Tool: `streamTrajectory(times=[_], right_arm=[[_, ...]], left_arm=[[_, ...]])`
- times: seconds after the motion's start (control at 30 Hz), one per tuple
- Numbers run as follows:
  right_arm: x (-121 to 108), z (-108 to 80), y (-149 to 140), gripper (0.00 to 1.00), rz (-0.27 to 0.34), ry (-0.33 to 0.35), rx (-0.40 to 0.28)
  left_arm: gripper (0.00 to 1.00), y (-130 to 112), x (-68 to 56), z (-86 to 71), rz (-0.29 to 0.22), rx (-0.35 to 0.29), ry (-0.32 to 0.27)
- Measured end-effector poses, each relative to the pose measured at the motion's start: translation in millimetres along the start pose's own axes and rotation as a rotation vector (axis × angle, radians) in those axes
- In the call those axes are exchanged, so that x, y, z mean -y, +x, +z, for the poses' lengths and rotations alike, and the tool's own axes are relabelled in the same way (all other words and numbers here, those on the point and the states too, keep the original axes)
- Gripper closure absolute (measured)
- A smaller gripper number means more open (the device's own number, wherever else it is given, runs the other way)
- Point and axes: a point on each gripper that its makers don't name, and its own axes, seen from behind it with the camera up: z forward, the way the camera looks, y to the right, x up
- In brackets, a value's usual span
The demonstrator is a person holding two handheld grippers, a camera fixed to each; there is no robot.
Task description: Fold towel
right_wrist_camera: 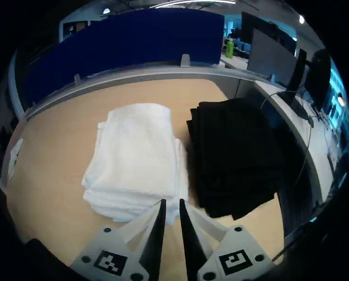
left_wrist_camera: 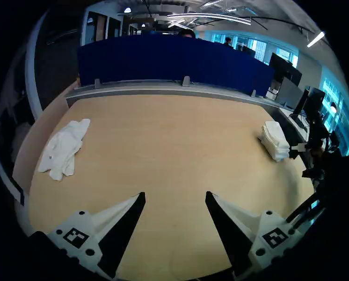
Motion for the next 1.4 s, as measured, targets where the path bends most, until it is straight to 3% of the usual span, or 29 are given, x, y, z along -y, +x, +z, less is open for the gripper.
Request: streamTrajectory(times=[0.17, 0.23, 0.3, 0.8, 1.0, 1.2, 1.4], right_arm=[[11.0, -4.1, 16.7, 0.37, -0.016, 0.029, -0.067], [17.5, -4.8, 26.3, 0.09, -0.021, 0.043, -0.096], [23.5, -4.5, 34.9, 0.0, -0.025, 0.054, -0.12], [63.9, 15.2, 54.5, 0.0, -0.063, 0.107, -0.137], [67.4, 21.5, 48.3, 0.0, -0.089, 0.088, -0.122], [75.7, 25.6, 40.3, 0.0, -0.079, 0.114, -0.109], [75.2, 34.4, 19.3, 0.0, -0.088, 0.109, -0.071]], left_arm=[[0.05, -0.1, -1.7, -0.2, 0.006, 0.001, -0.004], [0.04, 0.0, -2.7, -0.2, 0.007, 0.002, -0.006], [0.04, 0.3, -3.4, -0.5, 0.008, 0.002, -0.007], [0.05, 0.1, 3.7, -3.6, -0.006, -0.001, 0.004], [0.05, 0.7, 4.9, -4.4, -0.006, 0.0, 0.008], [0.05, -0.9, 7.0, -2.8, -0.011, 0.0, 0.011], [0.05, -2.3, 7.1, -2.9, -0.009, 0.002, 0.015]])
